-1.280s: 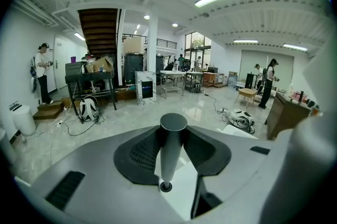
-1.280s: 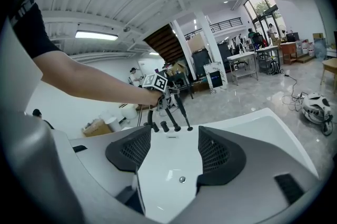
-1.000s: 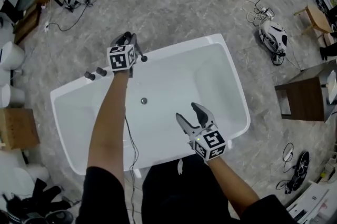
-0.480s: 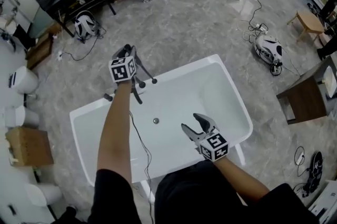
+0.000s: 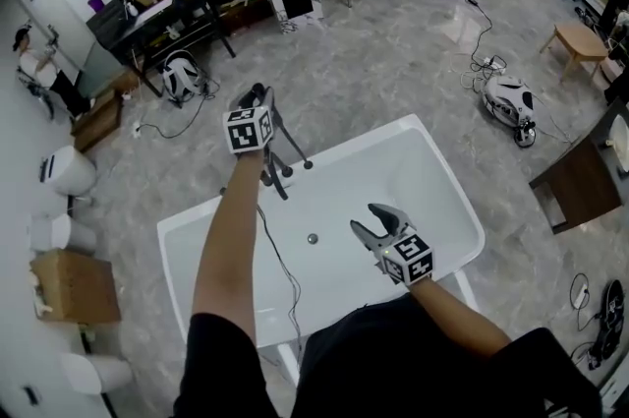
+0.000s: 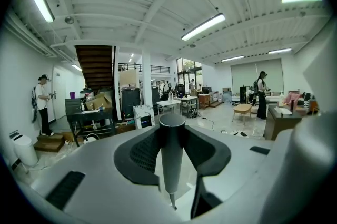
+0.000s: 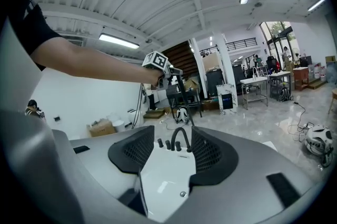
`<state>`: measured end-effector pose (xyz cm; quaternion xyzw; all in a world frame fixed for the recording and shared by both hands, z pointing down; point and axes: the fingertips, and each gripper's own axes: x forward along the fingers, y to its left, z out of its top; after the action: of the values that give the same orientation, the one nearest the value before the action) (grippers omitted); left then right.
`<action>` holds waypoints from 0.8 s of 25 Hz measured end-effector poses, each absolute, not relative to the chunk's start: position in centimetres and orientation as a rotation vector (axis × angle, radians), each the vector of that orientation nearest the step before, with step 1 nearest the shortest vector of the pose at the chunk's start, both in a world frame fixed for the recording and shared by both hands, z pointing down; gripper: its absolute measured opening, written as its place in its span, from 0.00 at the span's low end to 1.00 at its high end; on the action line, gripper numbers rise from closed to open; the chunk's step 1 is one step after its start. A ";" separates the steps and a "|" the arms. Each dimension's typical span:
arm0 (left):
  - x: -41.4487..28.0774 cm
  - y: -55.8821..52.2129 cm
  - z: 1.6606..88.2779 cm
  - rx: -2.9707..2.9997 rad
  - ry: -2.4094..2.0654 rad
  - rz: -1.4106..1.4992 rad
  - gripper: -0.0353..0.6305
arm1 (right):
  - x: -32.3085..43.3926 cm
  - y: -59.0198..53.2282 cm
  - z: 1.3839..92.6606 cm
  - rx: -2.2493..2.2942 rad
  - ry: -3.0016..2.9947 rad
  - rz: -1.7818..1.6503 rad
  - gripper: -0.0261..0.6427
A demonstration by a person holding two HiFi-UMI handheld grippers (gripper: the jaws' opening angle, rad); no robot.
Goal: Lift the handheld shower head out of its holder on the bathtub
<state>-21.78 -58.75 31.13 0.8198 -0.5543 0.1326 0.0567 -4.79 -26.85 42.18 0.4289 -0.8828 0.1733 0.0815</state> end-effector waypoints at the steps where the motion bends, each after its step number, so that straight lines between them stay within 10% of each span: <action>1: -21.7 -58.4 30.5 2.496 -1.682 0.401 0.25 | -4.7 -26.7 41.8 1.295 -2.646 0.505 0.34; 8: -21.9 -57.0 26.7 2.546 -1.738 0.404 0.25 | -4.8 -25.8 40.2 1.318 -2.680 0.445 0.11; 20: -24.4 -56.9 22.8 2.556 -1.782 0.327 0.25 | -4.7 -26.9 37.3 1.424 -2.697 0.354 0.06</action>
<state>-24.36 -56.94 22.77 0.8158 -0.5688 0.1044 0.0043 -4.66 -26.89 37.30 0.4636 -0.8778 0.1154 0.0356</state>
